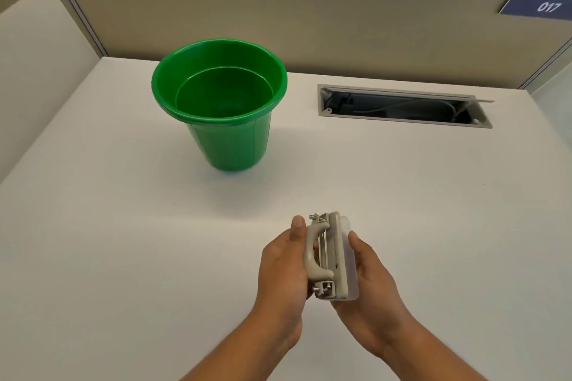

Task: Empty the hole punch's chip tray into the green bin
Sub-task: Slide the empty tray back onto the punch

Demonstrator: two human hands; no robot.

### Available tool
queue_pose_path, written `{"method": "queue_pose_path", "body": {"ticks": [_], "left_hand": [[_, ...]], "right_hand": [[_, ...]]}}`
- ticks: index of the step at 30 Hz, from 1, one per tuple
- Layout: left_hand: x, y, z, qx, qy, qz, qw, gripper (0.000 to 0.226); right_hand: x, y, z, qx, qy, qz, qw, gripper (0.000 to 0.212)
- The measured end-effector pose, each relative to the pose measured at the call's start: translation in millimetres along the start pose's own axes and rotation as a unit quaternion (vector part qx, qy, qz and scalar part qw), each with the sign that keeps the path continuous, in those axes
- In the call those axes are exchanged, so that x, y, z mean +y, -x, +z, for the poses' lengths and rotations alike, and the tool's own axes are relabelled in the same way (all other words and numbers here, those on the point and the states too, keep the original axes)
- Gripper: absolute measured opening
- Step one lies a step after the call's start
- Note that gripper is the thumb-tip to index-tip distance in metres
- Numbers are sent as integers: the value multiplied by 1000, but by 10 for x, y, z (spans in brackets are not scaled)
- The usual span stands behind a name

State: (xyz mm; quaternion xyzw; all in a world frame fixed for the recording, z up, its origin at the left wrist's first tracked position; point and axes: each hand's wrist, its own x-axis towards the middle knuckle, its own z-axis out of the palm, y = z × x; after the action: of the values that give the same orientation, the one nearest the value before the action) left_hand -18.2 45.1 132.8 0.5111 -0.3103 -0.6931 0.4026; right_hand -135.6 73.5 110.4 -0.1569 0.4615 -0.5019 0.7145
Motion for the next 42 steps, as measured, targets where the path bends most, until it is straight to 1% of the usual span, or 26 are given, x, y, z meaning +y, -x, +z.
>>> {"method": "queue_pose_path", "body": {"ticks": [6, 11, 15, 18, 22, 25, 28, 30, 33, 35, 38, 42], "left_hand": [[-113, 56, 342, 26, -14, 46, 999, 42], [-227, 83, 528, 50, -59, 73, 994, 45], [-291, 81, 628, 63, -85, 71, 992, 50], [-329, 80, 689, 66, -114, 76, 988, 47], [-373, 85, 751, 80, -134, 77, 985, 49], [-405, 65, 722, 102, -129, 81, 983, 41], [-432, 10, 643, 124, -142, 82, 979, 20], [-436, -13, 620, 92, -157, 46, 982, 12], [-424, -18, 648, 19, -136, -8, 991, 17], [-411, -28, 654, 17, -134, -6, 991, 20], [-403, -65, 631, 27, -147, 6, 989, 15], [-420, -102, 598, 24, -155, 17, 987, 12]], "right_hand": [[-113, 46, -232, -34, -21, 2, 999, 48], [-208, 92, -427, -55, 7, 0, 998, 48], [-254, 122, -604, -49, 39, 8, 998, 50], [-301, 145, -696, -54, 64, -1, 996, 45], [-388, 151, -780, -60, 135, -23, 989, 39], [-450, 153, -850, -40, 161, -32, 986, 37], [-470, 143, -929, -1, 157, -29, 987, 33], [-475, 145, -954, 7, 161, -23, 987, 33], [-497, 161, -944, 2, 175, -22, 984, 32], [-523, 167, -944, 8, 191, -40, 981, 28], [-580, 149, -984, 30, 227, -72, 971, 22], [-620, 147, -1019, 18, 217, -72, 973, 13]]}}
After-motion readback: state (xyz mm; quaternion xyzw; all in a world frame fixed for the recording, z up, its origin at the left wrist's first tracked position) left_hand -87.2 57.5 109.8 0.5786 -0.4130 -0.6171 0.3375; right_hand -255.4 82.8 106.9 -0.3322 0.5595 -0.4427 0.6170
